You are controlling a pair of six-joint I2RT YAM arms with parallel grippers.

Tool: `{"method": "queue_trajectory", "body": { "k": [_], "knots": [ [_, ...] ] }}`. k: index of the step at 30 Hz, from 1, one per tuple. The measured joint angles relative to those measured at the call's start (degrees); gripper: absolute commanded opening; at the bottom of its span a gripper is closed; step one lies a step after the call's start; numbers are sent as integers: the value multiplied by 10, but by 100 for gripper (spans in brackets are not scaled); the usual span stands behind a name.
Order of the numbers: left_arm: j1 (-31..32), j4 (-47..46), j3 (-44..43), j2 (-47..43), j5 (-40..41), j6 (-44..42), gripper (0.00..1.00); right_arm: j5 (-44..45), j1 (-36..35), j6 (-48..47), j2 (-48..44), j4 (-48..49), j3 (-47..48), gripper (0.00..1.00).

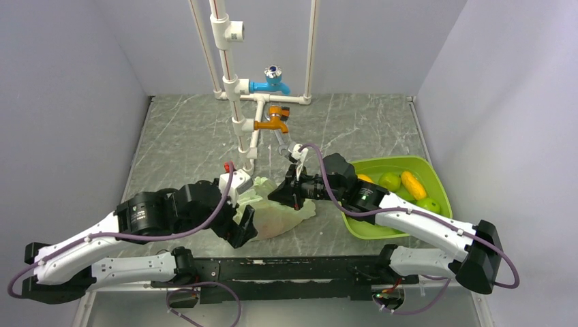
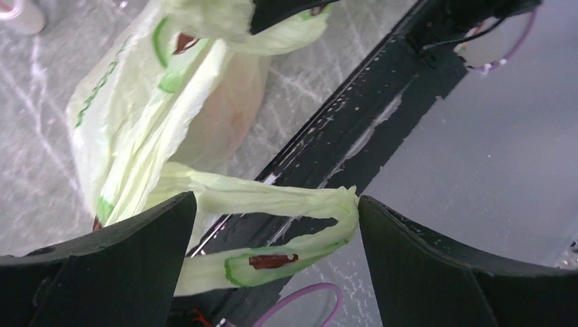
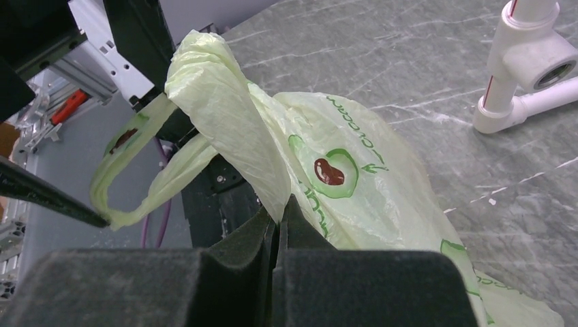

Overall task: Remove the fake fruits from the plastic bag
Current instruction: Untie the plastic bag at the center of the board.

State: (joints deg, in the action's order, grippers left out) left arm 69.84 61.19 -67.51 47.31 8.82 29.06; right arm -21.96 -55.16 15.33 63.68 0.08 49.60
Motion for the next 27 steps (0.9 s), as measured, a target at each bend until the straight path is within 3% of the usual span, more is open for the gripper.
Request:
{"method": "queue_trajectory", "body": {
  "k": [7, 17, 19, 22, 24, 25, 27],
  "knots": [
    [0, -65, 47, -35, -59, -41, 99, 4, 0, 6, 0, 0, 0, 0],
    [0, -110, 75, -66, -141, -115, 97, 5, 3, 8, -5, 0, 0, 0],
    [0, -103, 71, -67, -134, -127, 83, 5, 3, 8, -5, 0, 0, 0],
    [0, -82, 62, -50, -105, -141, 50, 5, 3, 8, -5, 0, 0, 2],
    [0, -69, 61, -38, -81, -143, 23, 5, 3, 8, -6, 0, 0, 10],
    [0, -60, 61, -32, -69, -145, 6, 6, 3, 7, -7, -1, 0, 13],
    [0, -48, 60, -23, -50, -141, 0, 13, 3, 5, -10, -6, 0, 28]
  ]
}}
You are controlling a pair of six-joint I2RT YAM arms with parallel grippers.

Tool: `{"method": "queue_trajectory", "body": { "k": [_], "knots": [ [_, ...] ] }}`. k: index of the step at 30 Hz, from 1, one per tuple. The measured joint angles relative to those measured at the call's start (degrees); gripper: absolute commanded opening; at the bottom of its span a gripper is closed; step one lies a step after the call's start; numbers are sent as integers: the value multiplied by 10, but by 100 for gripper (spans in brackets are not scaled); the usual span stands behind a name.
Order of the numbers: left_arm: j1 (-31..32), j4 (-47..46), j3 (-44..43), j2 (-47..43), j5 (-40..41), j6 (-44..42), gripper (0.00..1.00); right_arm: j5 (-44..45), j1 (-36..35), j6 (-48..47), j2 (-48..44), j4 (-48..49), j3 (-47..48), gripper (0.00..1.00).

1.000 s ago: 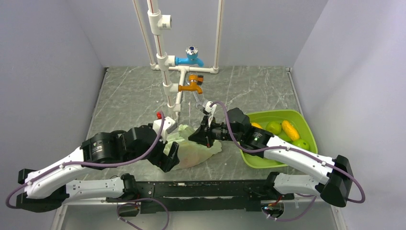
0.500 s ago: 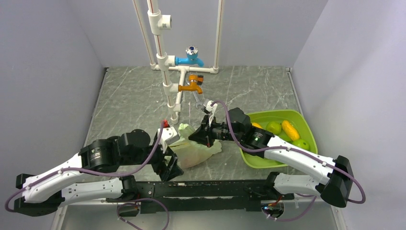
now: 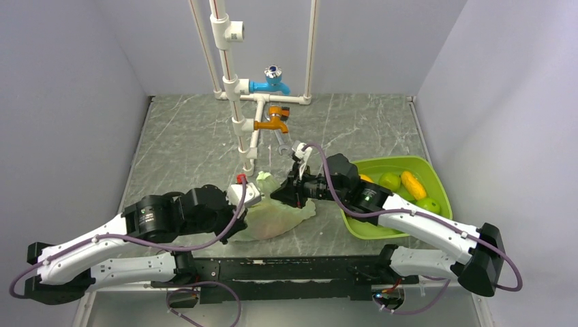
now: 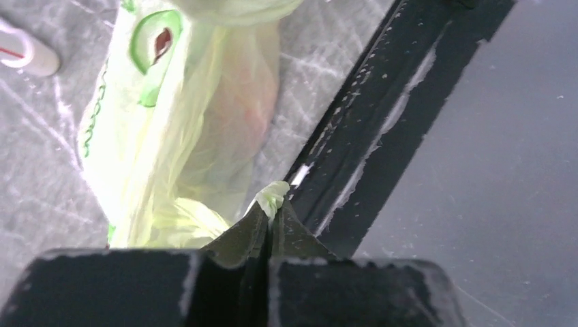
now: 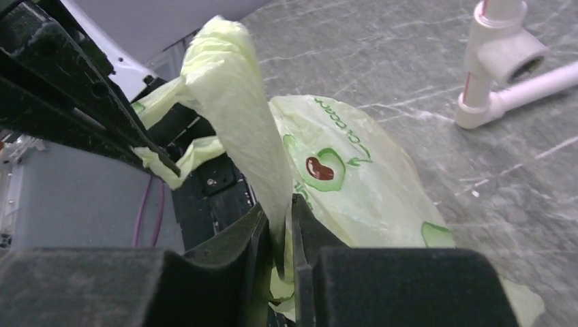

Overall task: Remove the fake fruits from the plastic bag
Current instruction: Untie the plastic bag at the center of the board, then adjust the plastic bag at the center of the board.

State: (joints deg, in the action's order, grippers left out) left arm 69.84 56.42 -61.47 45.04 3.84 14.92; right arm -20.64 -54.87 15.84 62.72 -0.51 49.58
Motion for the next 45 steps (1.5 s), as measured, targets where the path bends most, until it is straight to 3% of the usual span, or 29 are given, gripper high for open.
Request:
{"method": "queue_trajectory", "body": {
  "k": [2, 6, 9, 14, 17, 24, 26, 27, 28, 30, 31, 37, 39, 45],
  "knots": [
    [0, 10, -1, 4, 17, 4, 0, 19, 0, -3, -8, -12, -2, 52],
    [0, 5, 1, -30, 30, 19, 0, 75, -7, -10, -31, -57, 1, 78],
    [0, -22, 7, -67, 26, 33, 0, 177, -57, -13, -33, -92, 24, 86],
    [0, -73, 20, -92, 15, 56, 0, 379, -206, -12, -31, -101, 57, 96],
    [0, -89, 28, -90, 13, 63, 0, 487, -271, -21, -19, -83, 69, 98],
    [0, -93, 40, -100, 14, 78, 0, 642, -381, -106, 33, -7, 70, 99],
    [0, -93, 41, -110, 15, 83, 0, 661, -391, -135, 54, 11, 72, 94],
    [0, -92, 41, -114, 20, 83, 0, 669, -392, -145, 65, 15, 75, 87],
    [-1, -87, 42, -117, 26, 85, 0, 678, -393, -156, 79, 21, 82, 73],
    [-2, -80, 42, -122, 43, 86, 0, 688, -394, -182, 105, 25, 102, 32],
    [-2, -79, 41, -123, 51, 90, 0, 688, -394, -193, 116, 27, 110, 21],
    [0, -19, -17, -102, 106, 131, 0, 680, -353, -223, 116, 36, 115, 0],
    [0, 8, -60, -86, 140, 137, 0, 649, -324, -222, 95, 29, 115, 0],
    [-1, 93, -243, -9, 289, 131, 0, 418, -138, -197, -5, -23, 131, 0]
  ]
}}
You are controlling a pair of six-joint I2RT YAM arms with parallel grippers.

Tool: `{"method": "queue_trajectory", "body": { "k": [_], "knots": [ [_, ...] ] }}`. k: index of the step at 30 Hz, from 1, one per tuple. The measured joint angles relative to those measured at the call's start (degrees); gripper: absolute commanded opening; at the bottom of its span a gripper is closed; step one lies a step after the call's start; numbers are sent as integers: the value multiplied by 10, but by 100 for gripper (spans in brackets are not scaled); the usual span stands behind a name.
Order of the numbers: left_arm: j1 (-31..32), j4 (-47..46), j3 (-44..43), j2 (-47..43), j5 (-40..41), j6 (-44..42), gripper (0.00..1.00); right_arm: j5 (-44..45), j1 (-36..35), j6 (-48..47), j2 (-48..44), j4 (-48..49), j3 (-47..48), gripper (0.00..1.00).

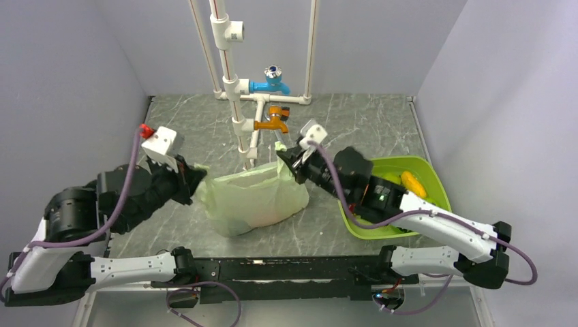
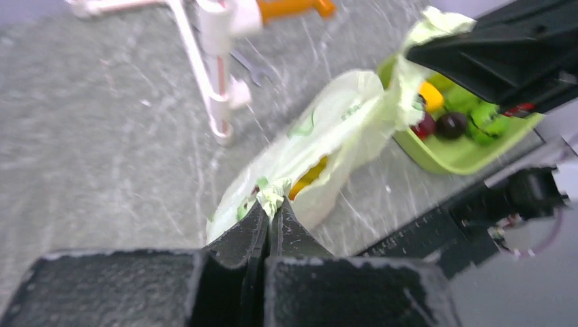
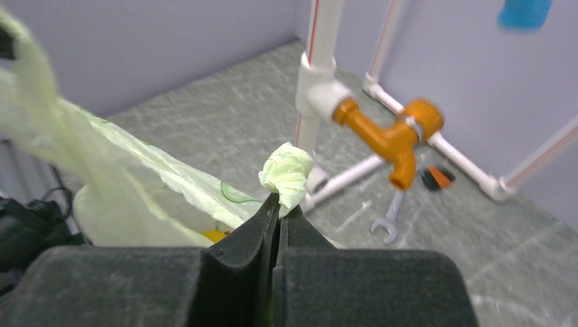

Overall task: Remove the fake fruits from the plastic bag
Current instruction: Adjust the plastic bag at the center of the board.

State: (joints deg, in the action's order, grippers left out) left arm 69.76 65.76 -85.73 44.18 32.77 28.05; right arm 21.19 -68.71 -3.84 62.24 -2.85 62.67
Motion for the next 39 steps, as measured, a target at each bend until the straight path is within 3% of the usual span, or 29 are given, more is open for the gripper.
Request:
{"method": "queue_trajectory", "body": {
  "k": [5, 9, 14, 21, 25, 29, 30, 36, 39],
  "knots": [
    [-13, 28, -125, 56, 80, -52, 0, -206, 99, 5, -4, -47, 71, 0],
    [-17, 15, -147, 40, 91, -81, 0, -296, 165, 19, -5, -56, 81, 0],
    [-17, 21, -72, -31, 84, -86, 0, -338, 214, 57, 3, -73, 70, 3],
    [-17, 36, -110, -18, 107, -86, 0, -367, 246, 93, 86, -79, 120, 5],
    [-17, 31, -132, -16, 108, -90, 0, -374, 248, 94, 88, -90, 142, 7],
    [-17, 4, -97, -17, 75, -87, 0, -362, 248, 94, 69, -97, 143, 11],
    [-17, -1, -78, -19, 60, -85, 0, -361, 249, 94, 63, -101, 138, 15],
    [-17, -54, 88, -68, -104, -49, 0, -318, 250, 114, -7, -156, 39, 73],
    [-17, -87, 147, -94, -203, -25, 0, -280, 250, 132, -25, -238, 24, 90]
  ]
}}
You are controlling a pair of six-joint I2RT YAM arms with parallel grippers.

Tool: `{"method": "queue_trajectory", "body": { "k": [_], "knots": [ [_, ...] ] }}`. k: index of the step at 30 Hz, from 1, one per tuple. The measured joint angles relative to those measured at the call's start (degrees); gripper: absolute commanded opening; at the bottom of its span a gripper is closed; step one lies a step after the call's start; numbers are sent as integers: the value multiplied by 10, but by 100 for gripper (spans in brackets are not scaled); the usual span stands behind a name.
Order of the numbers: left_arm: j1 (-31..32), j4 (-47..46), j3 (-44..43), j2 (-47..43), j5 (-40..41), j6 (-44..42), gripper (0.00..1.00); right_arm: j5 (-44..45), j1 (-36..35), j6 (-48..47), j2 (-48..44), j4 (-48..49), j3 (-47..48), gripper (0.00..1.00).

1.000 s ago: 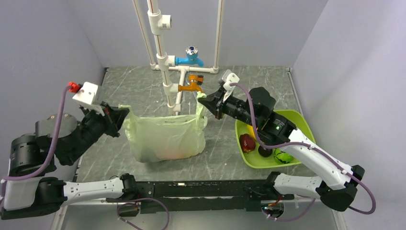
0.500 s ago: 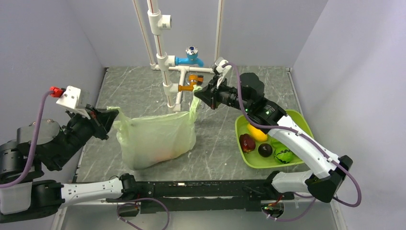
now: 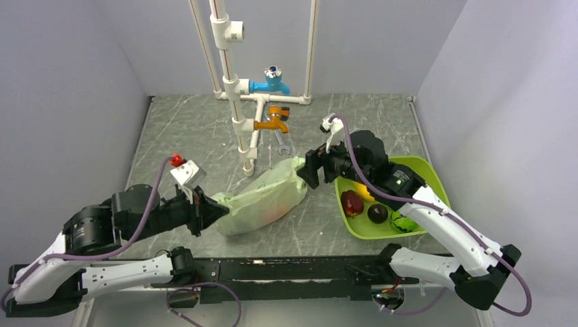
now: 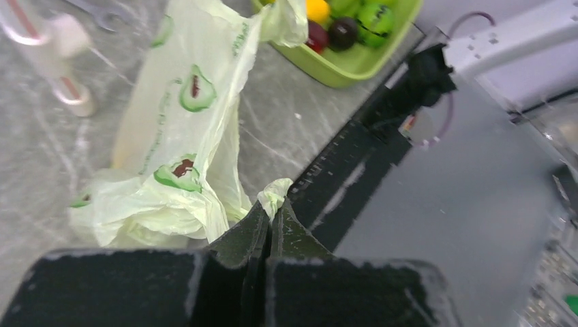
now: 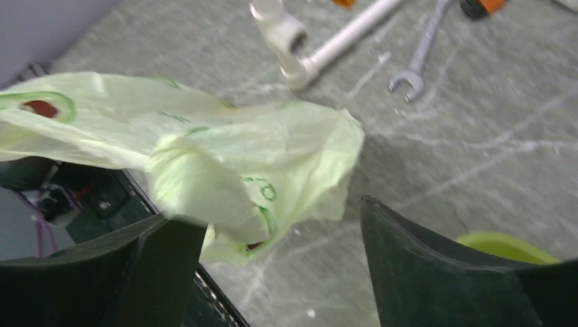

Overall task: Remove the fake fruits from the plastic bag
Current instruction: Adjust the plastic bag at the center of the board.

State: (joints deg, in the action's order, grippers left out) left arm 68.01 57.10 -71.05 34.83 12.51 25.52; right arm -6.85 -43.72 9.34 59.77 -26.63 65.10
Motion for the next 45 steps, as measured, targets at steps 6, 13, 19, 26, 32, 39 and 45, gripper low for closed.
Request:
{"method": "queue_trajectory", "body": {
  "k": [6, 13, 19, 26, 32, 39, 45],
  "knots": [
    [0, -28, 18, -5, -54, 27, 0, 19, 0, 35, -29, -119, 18, 100],
    [0, -28, -2, -1, -51, 28, 0, -3, 0, 58, -66, -207, 98, 100],
    [0, -23, -9, -1, -22, 42, 0, -48, -19, 154, -112, -145, 60, 100],
    [0, -22, -23, -1, 4, 54, 0, 54, -149, 362, -163, -83, -89, 100],
    [0, -23, -21, -1, 4, 56, 0, 126, -270, 467, -145, -2, -201, 96],
    [0, -26, -3, -1, -12, 56, 0, 248, -370, 552, 7, 77, -130, 90],
    [0, -28, 18, -6, -38, 57, 0, 359, -350, 641, 29, 81, -111, 86]
  ]
}}
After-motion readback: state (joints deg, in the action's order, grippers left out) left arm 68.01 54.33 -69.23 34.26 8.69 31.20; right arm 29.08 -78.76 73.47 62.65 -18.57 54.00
